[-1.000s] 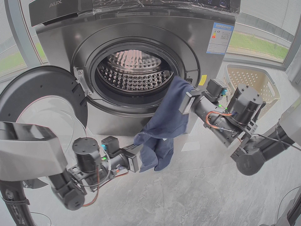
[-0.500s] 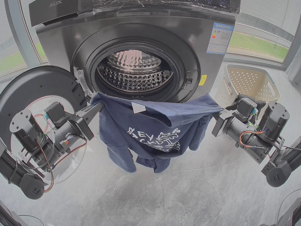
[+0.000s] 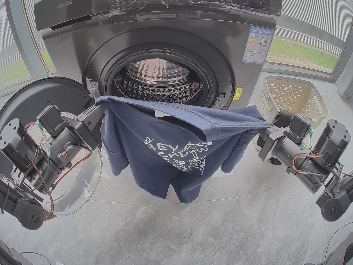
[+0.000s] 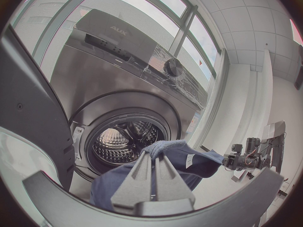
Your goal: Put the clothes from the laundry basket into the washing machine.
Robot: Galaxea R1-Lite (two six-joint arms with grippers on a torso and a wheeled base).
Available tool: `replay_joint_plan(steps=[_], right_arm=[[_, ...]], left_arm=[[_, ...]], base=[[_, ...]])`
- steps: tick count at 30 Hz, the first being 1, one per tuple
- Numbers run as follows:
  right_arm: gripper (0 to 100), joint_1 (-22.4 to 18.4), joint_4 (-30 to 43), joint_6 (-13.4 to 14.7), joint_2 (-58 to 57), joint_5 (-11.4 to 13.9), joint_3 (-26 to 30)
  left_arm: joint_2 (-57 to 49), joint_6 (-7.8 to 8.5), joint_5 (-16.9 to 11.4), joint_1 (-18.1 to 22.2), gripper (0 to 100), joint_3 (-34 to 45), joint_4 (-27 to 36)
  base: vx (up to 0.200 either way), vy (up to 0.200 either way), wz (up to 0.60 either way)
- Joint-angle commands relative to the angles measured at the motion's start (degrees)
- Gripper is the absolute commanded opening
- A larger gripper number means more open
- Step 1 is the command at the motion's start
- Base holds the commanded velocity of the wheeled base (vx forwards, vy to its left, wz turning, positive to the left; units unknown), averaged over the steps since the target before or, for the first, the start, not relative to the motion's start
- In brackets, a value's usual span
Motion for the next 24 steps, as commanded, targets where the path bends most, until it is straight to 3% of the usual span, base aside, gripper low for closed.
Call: replay_joint_plan(steps=[1,24], right_arm=[[0,-0.2,0.1,0.0,-0.4,-0.1,1.9],[0,1.3,0.3,-1.2,-0.9,-0.4,2.2]], left_arm=[[-0.7,0.05,0.2,-0.3,0,-0.9,-0.1],[-6.2,0.58,-0.5,-1.5,0,0.3,2.2]], base=[[0.0,0.0,0.0],[0.0,0.0,0.0]])
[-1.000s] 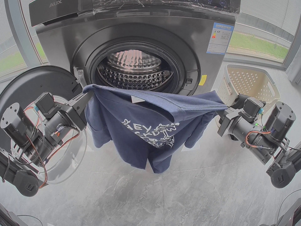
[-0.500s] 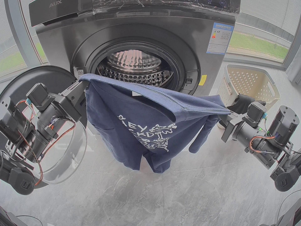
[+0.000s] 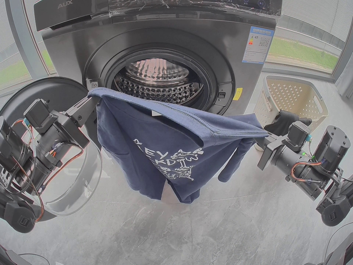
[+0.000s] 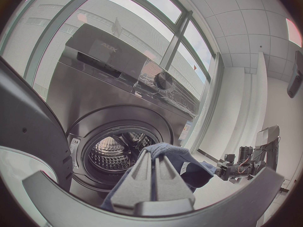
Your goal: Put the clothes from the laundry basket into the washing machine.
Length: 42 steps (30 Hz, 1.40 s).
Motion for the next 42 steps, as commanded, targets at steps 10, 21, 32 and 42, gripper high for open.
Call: replay_joint_plan(steps=[10,21,32,42], right_arm=[[0,0.2,-0.8,0.0,-0.2,-0.1,-0.5],[0,0.2,-0.8,-0.1,0.1,-0.1,-1.1],[0,2.0,-1.0,0.7,3.3,0.0,0.9],[100,8.4,-2.8,0.9,11.1,-1.2,9.2]], left_arm=[[-0.2,0.12,-0.2,-0.3,0,0.6,-0.1],[3.1,2.49,-0.2,-5.3,0,3.0,0.1],[8.5,4.16,-0.9,-12.5,0,-1.0,-0.2],[7.8,3.81,0.2,-11.3,0,-6.0,0.0]], base=[[0.0,0.0,0.0],[0.0,0.0,0.0],[0.0,0.0,0.0],[0.0,0.0,0.0]])
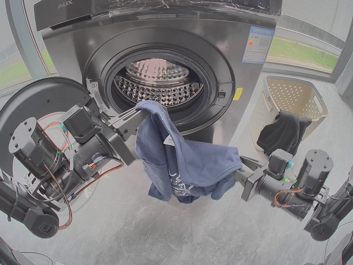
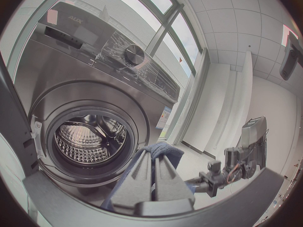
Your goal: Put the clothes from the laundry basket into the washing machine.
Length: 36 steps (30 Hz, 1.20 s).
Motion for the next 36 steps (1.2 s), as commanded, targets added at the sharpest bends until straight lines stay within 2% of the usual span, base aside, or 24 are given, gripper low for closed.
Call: replay_joint_plan(steps=[1,6,11,17,23,25,27,29,30,32,36], right_arm=[[100,3.2,0.1,-0.2,5.4,-0.8,4.1],[100,6.1,-0.8,0.1,8.7,-0.5,7.8],[100,6.2,-1.0,0.1,9.9,-0.6,6.4],[100,3.7,-2.1,0.1,14.5,-0.8,-3.3],[100,4.0,-2.6,-0.5,21.3,-0.4,-13.9],[100,4.2,-2.6,-0.6,21.9,-0.4,-15.0],[100,4.5,-2.4,-1.4,24.7,-0.4,-19.4],[100,4.5,-2.5,-1.8,25.3,-0.4,-20.2],[100,4.8,-2.4,-2.4,27.0,-0.3,-22.9],[100,5.4,-2.4,-2.5,27.2,-0.2,-24.4],[100,6.2,-2.3,-2.6,28.9,0.9,-27.7]], left_arm=[[-0.1,-0.13,0.2,0.4,0,-1.4,-0.2],[-0.2,-0.04,0.2,0.3,0,-2.2,-0.5],[-0.7,-0.04,0.2,0.0,0,-2.2,-0.6],[-1.7,0.05,0.1,-0.6,0,-2.1,-0.7],[-3.5,-0.04,-0.3,-0.7,0,-2.2,-0.4],[-3.6,-0.04,-0.3,-0.9,0,-2.2,-0.3],[-4.0,-0.13,-0.4,-0.9,0,-2.3,-0.2],[-4.0,-0.13,-0.4,-0.9,0,-2.4,-0.2],[-4.1,-0.13,-0.4,-0.9,0,-2.7,-0.2],[-4.1,-0.13,-0.4,-0.9,0,-2.7,-0.2],[-4.6,-0.13,-0.4,-0.9,0,-2.9,-0.2]], base=[[0.0,0.0,0.0],[0.0,0.0,0.0],[0.0,0.0,0.0],[0.0,0.0,0.0],[0.0,0.0,0.0],[0.0,0.0,0.0],[0.0,0.0,0.0],[0.0,0.0,0.0],[0.0,0.0,0.0],[0.0,0.0,0.0],[0.0,0.0,0.0]])
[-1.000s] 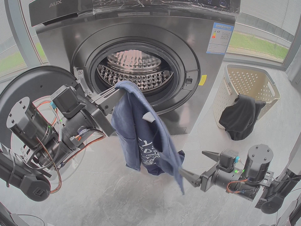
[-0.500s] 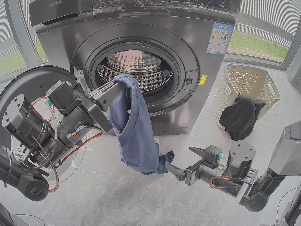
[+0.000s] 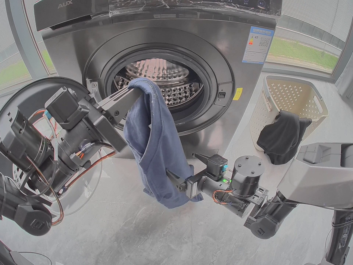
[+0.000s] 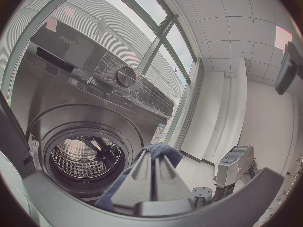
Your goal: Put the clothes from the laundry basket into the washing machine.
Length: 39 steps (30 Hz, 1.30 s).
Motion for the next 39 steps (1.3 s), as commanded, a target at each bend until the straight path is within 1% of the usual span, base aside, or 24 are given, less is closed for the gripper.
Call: replay_joint_plan(steps=[1,4,5,6,11,14,18,22,27,32,34,35,37,38,39], right_arm=[[100,1.0,0.1,-0.3,4.8,0.8,-4.9],[100,1.1,0.0,-0.5,6.4,1.2,-6.8],[100,1.4,-0.1,-0.6,7.3,2.5,-7.6],[100,1.8,-0.2,-0.6,7.7,3.2,-7.9],[100,3.1,-1.2,-0.6,9.5,3.7,-9.4],[100,3.1,-1.1,-0.7,10.3,3.7,-10.7],[100,2.1,-0.4,-0.9,11.9,3.2,-14.1],[100,0.3,0.1,-1.7,13.6,2.9,-17.7],[100,-1.6,1.1,-1.7,16.3,2.9,-21.2],[100,-2.1,1.1,-1.7,18.7,2.9,-25.0],[100,-2.1,1.1,-1.7,18.7,2.9,-25.0],[100,-2.1,1.1,-1.5,19.2,2.9,-26.5],[100,-2.1,1.1,-1.5,19.2,2.8,-26.9],[100,-2.1,1.0,-1.3,19.2,2.6,-27.2],[100,-2.1,1.0,-1.3,19.0,1.7,-27.1]], left_arm=[[-0.9,-0.04,0.0,0.0,0,-0.4,0.1],[-1.1,-0.04,0.0,0.0,0,-0.5,0.1],[-1.2,-0.04,-0.1,0.0,0,-0.4,0.1],[-1.4,-0.04,-0.1,0.0,0,-0.4,0.1],[-1.5,-0.04,-0.2,0.0,0,-0.4,0.2],[-1.5,-0.04,-0.2,0.0,0,-0.4,0.2],[-1.6,-0.04,-0.2,-0.1,0,-0.4,0.2],[-1.6,-0.04,-0.3,-0.1,0,-0.4,0.1],[-1.7,-0.04,-0.3,-0.1,0,-0.4,0.1],[-2.1,-0.13,-0.3,-0.1,0,-0.5,0.1],[-2.1,-0.13,-0.3,-0.1,0,-0.5,0.1],[-2.1,-0.13,-0.3,-0.1,0,-0.5,0.1],[-2.1,-0.13,-0.3,-0.1,0,-0.5,0.1],[-2.0,-0.13,-0.3,0.0,0,-0.5,0.1],[-2.0,-0.13,-0.3,0.0,0,-0.5,0.1]], base=[[0.0,0.0,0.0],[0.0,0.0,0.0],[0.0,0.0,0.0],[0.0,0.0,0.0],[0.0,0.0,0.0],[0.0,0.0,0.0],[0.0,0.0,0.0],[0.0,0.0,0.0],[0.0,0.0,0.0],[0.0,0.0,0.0],[0.0,0.0,0.0],[0.0,0.0,0.0],[0.0,0.0,0.0],[0.0,0.0,0.0],[0.0,0.0,0.0]])
